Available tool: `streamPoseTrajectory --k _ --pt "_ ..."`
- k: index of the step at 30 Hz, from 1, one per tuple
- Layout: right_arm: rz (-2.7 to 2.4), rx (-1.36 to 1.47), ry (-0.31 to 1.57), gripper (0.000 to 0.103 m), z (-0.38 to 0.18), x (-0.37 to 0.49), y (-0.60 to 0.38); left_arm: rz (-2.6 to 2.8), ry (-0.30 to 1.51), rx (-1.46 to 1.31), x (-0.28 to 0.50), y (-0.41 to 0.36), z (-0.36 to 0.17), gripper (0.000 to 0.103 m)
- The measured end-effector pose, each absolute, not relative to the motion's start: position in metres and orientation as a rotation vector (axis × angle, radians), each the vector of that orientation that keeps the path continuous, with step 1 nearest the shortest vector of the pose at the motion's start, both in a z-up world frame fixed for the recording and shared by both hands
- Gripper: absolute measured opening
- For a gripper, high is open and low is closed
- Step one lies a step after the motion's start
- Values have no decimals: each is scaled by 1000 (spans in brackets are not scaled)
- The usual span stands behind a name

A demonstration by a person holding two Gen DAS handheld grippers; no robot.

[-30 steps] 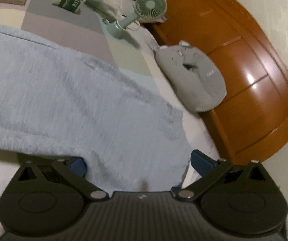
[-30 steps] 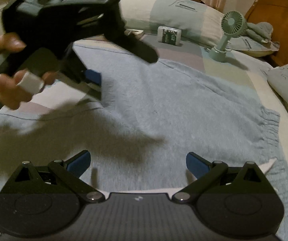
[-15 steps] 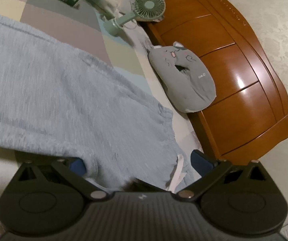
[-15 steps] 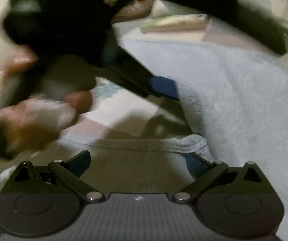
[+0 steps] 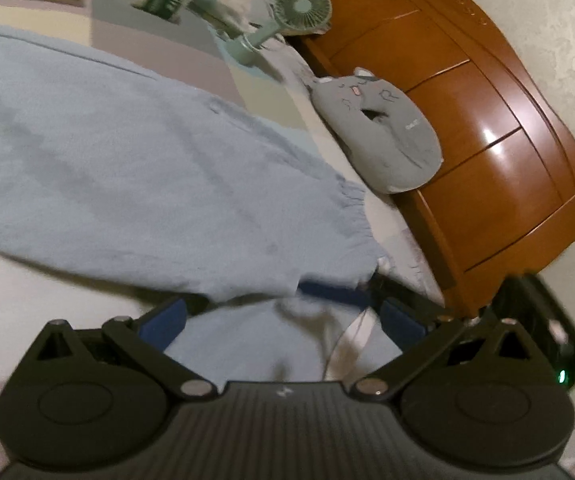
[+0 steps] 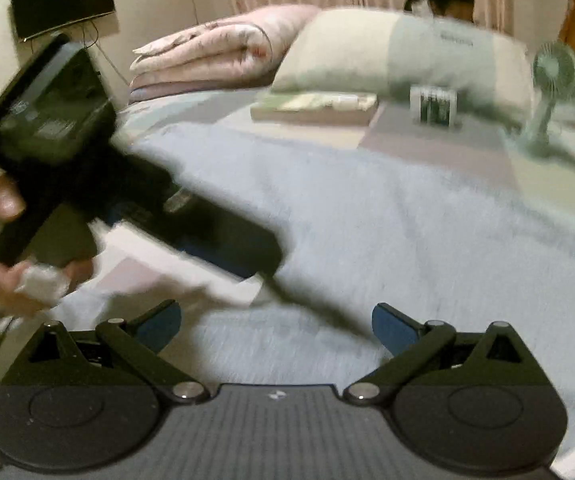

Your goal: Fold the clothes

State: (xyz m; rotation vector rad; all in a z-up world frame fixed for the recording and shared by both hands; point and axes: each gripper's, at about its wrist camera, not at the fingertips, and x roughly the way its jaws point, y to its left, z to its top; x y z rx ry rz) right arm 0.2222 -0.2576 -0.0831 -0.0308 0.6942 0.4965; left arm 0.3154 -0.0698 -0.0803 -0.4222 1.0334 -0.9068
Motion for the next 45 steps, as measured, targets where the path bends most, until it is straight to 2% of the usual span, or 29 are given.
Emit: streamPoseTrajectory --k 5,12,16,21,28,38,45 --pt "558 76 849 103 -112 253 -252 -841 971 -420 322 -53 -64 102" --pt "449 69 790 103 -82 235 -289 -704 999 -286 356 -87 -100 102" --pt "260 117 792 103 -74 235 -339 -665 966 -171 347 -85 -104 102" --pt "27 211 869 103 -78 279 -389 -576 871 -8 319 -73 -87 102" --pt "-83 104 1023 103 -117 364 -354 -447 732 214 279 -56 -64 102" --pt "-294 168 895 103 -124 425 -391 -284 816 70 277 22 -106 102" --pt "-211 196 944 103 -94 417 -361 -338 778 38 268 38 -105 102"
